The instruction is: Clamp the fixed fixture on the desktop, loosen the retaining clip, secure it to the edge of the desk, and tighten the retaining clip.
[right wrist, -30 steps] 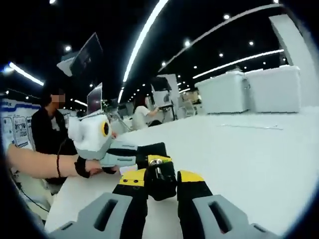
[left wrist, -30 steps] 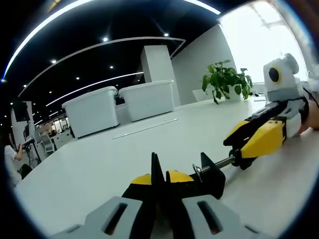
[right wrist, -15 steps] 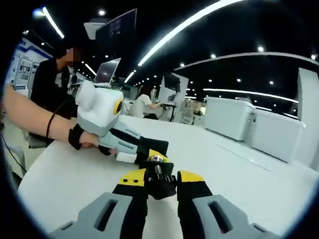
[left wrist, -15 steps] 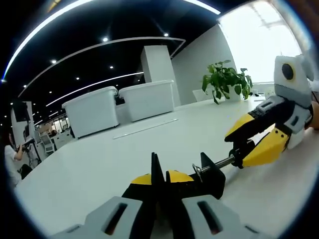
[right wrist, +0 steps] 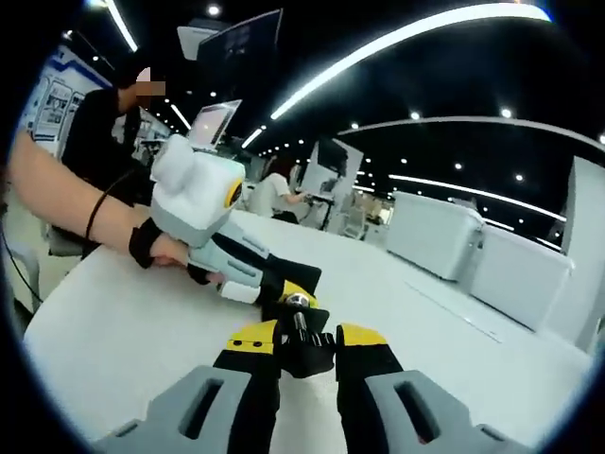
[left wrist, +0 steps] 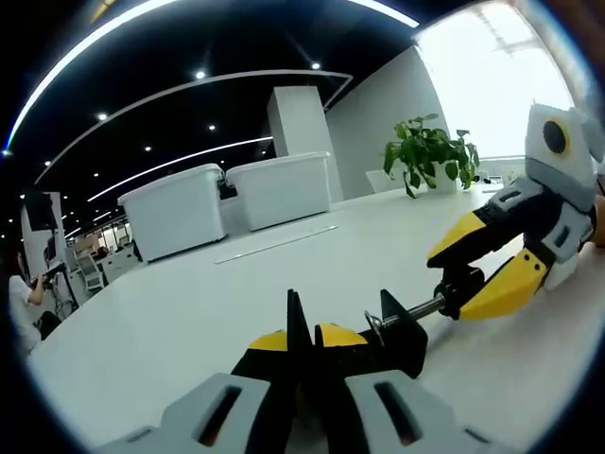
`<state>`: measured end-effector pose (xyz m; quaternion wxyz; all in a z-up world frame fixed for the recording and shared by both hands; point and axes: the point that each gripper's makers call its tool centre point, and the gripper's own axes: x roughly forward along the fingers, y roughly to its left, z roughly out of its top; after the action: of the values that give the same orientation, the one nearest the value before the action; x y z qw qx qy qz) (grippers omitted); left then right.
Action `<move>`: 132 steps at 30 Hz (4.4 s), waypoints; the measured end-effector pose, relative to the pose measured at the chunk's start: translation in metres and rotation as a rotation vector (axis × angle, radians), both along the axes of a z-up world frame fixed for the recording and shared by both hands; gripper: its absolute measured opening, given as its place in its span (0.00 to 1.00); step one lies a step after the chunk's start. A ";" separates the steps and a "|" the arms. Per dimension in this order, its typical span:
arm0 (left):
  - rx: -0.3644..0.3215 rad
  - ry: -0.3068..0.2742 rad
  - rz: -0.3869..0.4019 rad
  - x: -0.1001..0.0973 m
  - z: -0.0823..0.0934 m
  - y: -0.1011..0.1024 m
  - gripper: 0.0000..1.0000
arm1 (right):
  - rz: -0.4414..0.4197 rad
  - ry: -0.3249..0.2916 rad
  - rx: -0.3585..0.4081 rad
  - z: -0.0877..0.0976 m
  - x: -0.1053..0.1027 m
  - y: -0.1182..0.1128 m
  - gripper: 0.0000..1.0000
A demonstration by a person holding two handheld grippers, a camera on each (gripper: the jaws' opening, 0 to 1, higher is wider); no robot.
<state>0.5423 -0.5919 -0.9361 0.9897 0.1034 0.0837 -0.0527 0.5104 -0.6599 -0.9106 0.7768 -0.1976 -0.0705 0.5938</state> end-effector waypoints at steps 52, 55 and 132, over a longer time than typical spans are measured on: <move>-0.003 0.002 0.002 -0.004 0.001 -0.004 0.07 | -0.032 -0.104 0.030 0.019 -0.005 -0.001 0.27; -0.003 0.002 0.001 -0.001 0.001 -0.002 0.07 | -0.051 0.138 0.162 0.029 0.007 -0.008 0.27; -0.001 0.001 0.005 0.000 -0.001 0.002 0.07 | -0.008 -0.089 -0.028 -0.002 0.001 0.002 0.20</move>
<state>0.5426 -0.5898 -0.9368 0.9898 0.1025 0.0845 -0.0505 0.5112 -0.6581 -0.9128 0.7724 -0.2350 -0.0959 0.5823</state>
